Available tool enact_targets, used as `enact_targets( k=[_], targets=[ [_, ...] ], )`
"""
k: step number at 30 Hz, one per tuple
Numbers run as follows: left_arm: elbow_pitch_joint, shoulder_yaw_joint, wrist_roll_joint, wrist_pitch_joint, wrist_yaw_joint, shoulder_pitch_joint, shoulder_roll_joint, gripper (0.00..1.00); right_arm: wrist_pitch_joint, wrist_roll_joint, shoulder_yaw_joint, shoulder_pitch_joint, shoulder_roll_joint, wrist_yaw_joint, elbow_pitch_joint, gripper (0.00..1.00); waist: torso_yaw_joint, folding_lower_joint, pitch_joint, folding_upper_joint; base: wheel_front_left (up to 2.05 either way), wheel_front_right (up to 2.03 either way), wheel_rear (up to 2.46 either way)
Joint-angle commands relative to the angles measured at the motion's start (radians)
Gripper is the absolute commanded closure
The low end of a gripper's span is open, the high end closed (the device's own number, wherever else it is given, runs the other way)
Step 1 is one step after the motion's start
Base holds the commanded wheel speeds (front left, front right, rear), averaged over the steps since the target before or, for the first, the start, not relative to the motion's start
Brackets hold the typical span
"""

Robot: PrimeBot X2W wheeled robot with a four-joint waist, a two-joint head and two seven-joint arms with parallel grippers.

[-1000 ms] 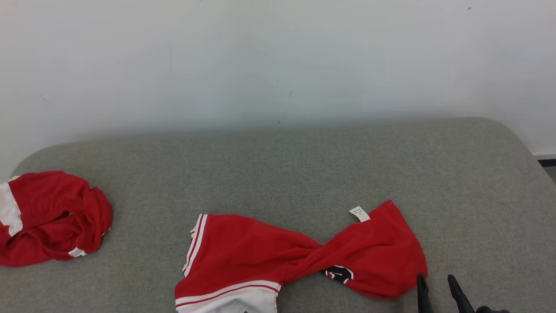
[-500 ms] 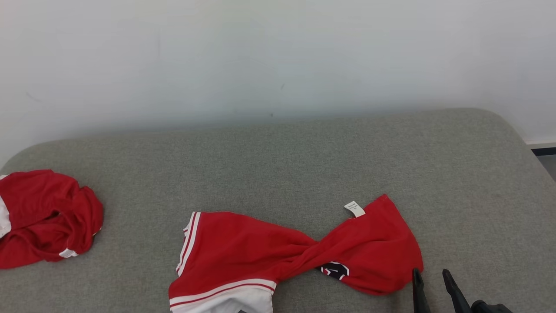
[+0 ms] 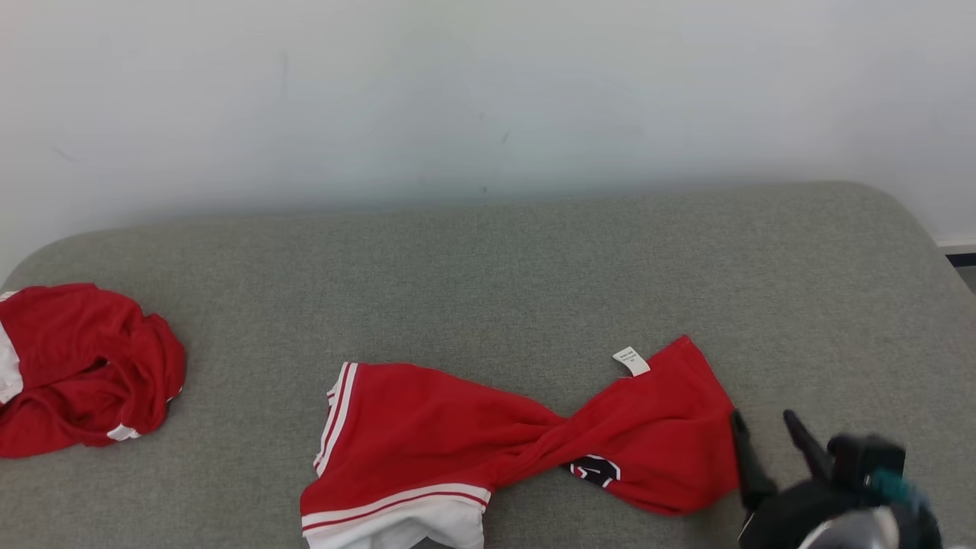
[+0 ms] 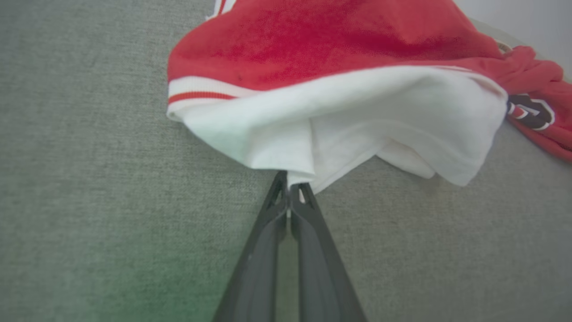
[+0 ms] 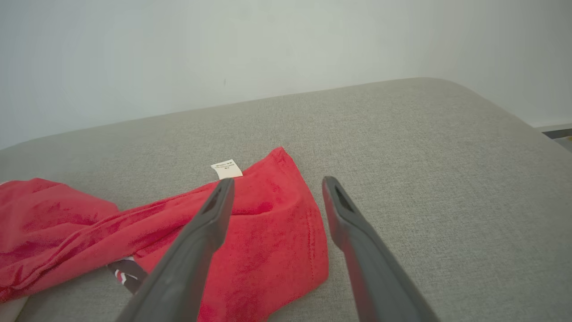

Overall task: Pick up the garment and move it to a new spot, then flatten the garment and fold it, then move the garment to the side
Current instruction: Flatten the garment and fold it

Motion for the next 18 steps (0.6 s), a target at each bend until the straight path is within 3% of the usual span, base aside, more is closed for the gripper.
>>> enact_targets(
  k=[1,9,18],
  targets=[
    [-0.007,0.005,-0.003,-0.003,0.006,-0.012,0.0,1.0,0.051,0.008,-0.01,-0.031,-0.018,0.004,0.003,0.0,0.004,0.0,0.006,0.0,0.0,0.0,0.0],
    [-0.039,0.007,0.019,-0.003,0.001,-0.019,0.0,1.0,0.477,0.033,-0.042,-0.239,-0.121,0.004,0.074,0.0,0.038,0.0,0.055,0.0,0.0,0.0,0.0],
    [-0.091,-0.008,0.04,-0.003,-0.009,-0.049,0.001,1.0,0.651,0.018,0.007,-0.425,-0.194,0.004,0.176,0.0,0.088,0.0,0.143,0.0,0.0,0.0,0.0]
  ],
)
